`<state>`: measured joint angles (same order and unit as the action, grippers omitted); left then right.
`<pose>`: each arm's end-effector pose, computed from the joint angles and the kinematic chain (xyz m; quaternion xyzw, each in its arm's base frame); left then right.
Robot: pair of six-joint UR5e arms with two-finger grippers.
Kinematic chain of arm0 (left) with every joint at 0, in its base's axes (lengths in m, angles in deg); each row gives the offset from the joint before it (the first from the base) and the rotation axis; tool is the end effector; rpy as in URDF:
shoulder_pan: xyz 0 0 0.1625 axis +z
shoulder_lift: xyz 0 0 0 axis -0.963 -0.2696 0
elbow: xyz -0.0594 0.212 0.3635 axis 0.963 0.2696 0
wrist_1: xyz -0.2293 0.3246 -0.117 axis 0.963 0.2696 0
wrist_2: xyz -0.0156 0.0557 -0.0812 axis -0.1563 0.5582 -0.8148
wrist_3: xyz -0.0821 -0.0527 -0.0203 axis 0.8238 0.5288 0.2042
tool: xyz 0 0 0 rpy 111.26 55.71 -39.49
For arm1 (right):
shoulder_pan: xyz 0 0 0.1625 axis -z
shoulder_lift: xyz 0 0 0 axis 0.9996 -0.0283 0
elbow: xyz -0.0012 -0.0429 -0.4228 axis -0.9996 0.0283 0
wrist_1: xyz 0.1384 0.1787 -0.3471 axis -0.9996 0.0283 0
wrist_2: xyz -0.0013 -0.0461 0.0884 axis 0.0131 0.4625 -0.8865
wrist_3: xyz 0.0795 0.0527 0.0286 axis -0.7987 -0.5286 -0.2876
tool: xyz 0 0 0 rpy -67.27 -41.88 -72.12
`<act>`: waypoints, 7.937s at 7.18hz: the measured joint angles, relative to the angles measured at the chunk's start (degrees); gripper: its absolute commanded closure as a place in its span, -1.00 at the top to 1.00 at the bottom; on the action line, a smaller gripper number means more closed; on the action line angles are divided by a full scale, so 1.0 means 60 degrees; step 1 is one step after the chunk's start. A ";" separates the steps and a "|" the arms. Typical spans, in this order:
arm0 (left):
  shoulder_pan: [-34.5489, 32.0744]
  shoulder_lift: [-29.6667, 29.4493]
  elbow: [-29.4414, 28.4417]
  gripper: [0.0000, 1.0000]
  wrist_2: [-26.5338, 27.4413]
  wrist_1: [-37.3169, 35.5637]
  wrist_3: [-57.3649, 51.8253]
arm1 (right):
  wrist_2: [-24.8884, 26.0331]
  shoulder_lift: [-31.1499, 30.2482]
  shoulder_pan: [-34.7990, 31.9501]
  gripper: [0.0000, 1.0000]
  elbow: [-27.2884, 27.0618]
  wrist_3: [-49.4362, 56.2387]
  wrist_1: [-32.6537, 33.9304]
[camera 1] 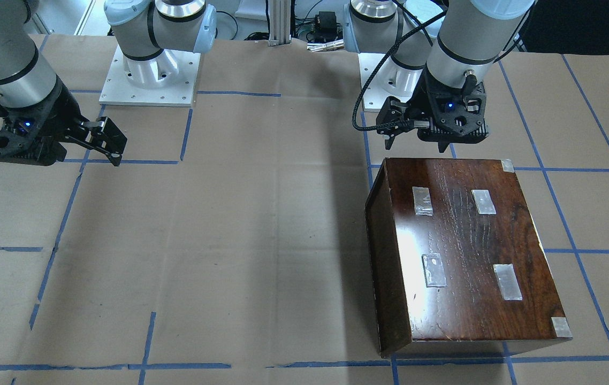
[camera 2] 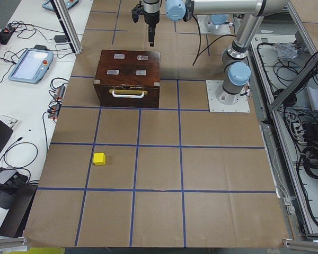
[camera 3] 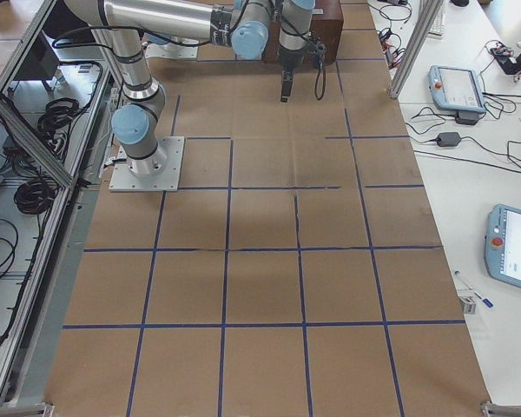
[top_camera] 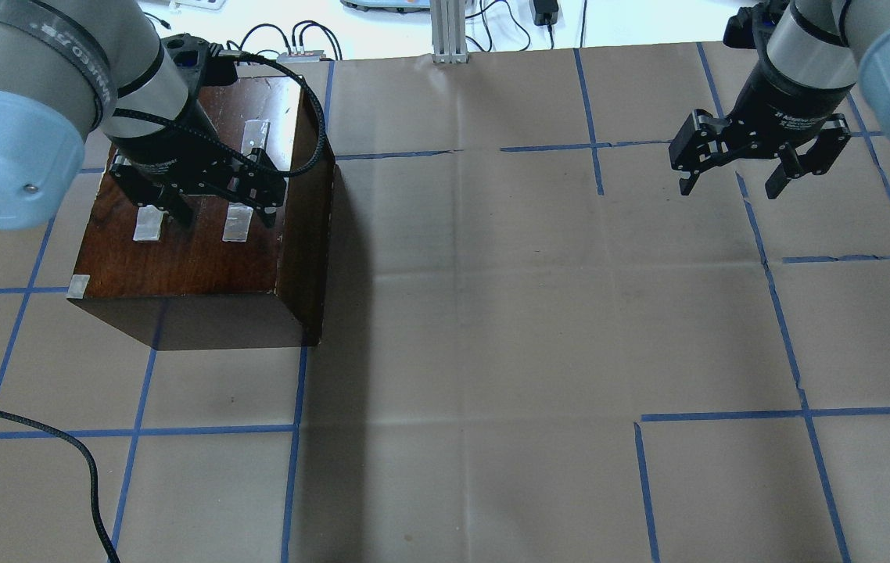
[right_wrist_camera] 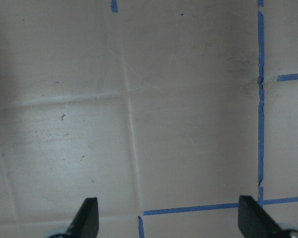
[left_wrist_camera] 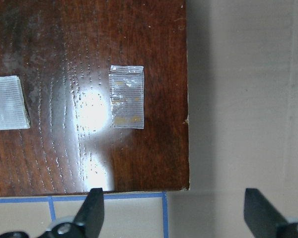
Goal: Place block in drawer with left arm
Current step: 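Move the left gripper off the box top toward the drawer side, then lower the left gripper to the white drawer handle and grasp it, then pull the drawer outward from the box with the left gripper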
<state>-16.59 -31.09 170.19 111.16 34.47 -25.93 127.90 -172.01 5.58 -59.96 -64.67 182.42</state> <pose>-0.1405 -0.4858 0.4589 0.0260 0.9996 0.0103 0.0045 0.0705 -0.5135 0.4435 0.0476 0.9985 0.0264 0.0067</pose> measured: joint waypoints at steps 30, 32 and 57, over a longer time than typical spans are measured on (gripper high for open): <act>0.5843 -0.3731 -0.1775 0.96 -0.2582 -0.0196 -0.6044 | 0.0000 0.0000 0.0000 1.00 0.0000 0.0000 0.0005; 0.5843 -0.3877 -0.1752 0.96 -0.2576 -0.0335 -0.6049 | 0.0000 0.0000 0.0000 1.00 0.0000 0.0000 0.0006; 0.6061 -0.4454 -0.1816 0.96 -0.1550 -0.1507 -0.5972 | 0.0000 0.0000 0.0000 1.00 0.0005 0.0000 0.0006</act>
<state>19.77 -57.82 159.30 101.87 25.42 -61.76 127.90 -172.01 5.58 -59.93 -64.67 182.45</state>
